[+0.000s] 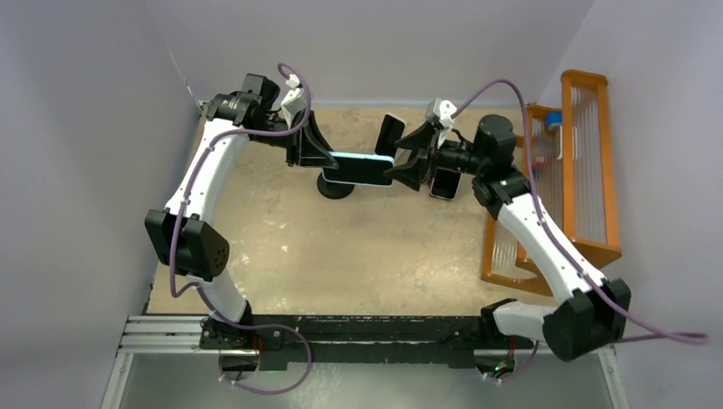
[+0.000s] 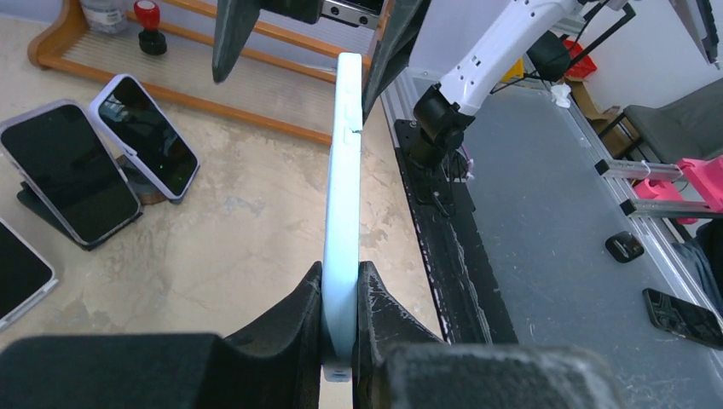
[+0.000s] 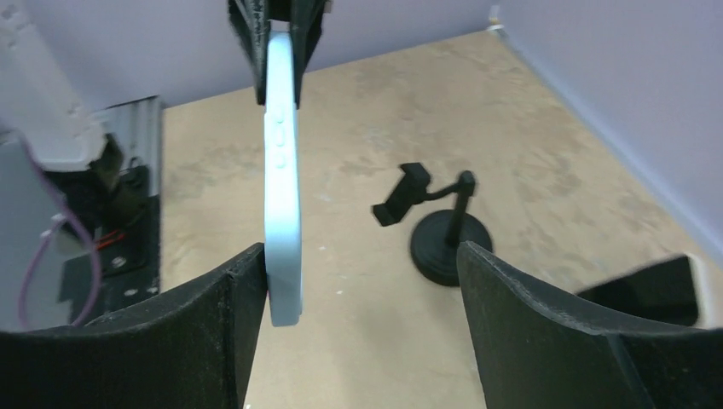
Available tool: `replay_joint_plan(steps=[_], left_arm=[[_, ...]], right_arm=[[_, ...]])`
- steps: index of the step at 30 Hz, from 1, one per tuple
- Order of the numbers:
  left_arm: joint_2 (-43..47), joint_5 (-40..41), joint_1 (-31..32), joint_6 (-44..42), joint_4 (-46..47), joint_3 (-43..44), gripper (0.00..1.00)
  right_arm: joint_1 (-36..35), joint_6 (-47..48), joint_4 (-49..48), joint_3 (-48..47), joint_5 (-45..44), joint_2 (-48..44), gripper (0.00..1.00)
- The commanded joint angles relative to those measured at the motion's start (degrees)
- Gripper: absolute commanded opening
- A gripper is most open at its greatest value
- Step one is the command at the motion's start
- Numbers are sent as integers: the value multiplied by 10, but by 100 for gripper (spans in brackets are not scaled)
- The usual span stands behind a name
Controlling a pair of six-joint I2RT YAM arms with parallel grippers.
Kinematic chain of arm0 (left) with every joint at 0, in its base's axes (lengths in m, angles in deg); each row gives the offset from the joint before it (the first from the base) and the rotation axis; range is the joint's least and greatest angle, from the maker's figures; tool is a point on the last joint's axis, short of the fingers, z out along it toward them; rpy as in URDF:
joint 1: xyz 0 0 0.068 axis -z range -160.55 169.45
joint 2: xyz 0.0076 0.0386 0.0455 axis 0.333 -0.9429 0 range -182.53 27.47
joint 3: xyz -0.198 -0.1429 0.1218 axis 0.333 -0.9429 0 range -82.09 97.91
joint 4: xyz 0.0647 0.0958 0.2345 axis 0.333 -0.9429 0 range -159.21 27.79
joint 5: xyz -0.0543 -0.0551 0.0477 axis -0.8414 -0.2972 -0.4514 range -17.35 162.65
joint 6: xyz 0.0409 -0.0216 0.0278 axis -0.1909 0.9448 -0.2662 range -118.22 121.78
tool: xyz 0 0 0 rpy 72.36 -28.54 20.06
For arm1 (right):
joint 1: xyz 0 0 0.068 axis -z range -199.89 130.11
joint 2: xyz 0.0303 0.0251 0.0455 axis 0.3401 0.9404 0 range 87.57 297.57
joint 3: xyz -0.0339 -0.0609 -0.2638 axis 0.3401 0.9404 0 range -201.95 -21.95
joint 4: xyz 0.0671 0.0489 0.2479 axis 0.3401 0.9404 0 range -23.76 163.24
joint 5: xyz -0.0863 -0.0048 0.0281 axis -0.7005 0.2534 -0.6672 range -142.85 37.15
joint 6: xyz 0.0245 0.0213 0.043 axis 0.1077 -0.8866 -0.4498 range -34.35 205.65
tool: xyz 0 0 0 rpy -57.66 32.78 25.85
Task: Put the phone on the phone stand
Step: Pick up the phone at the center of the board.
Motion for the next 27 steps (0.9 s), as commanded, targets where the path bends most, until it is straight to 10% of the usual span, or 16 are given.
replay_joint_plan(steps=[1, 27], left_arm=[[42, -58, 0, -20, -11, -21, 0], [43, -60, -6, 10, 36, -39, 0]], right_arm=[[-2, -36, -66, -35, 138, 26, 80], [-35, -113, -186, 46, 138, 75, 56]])
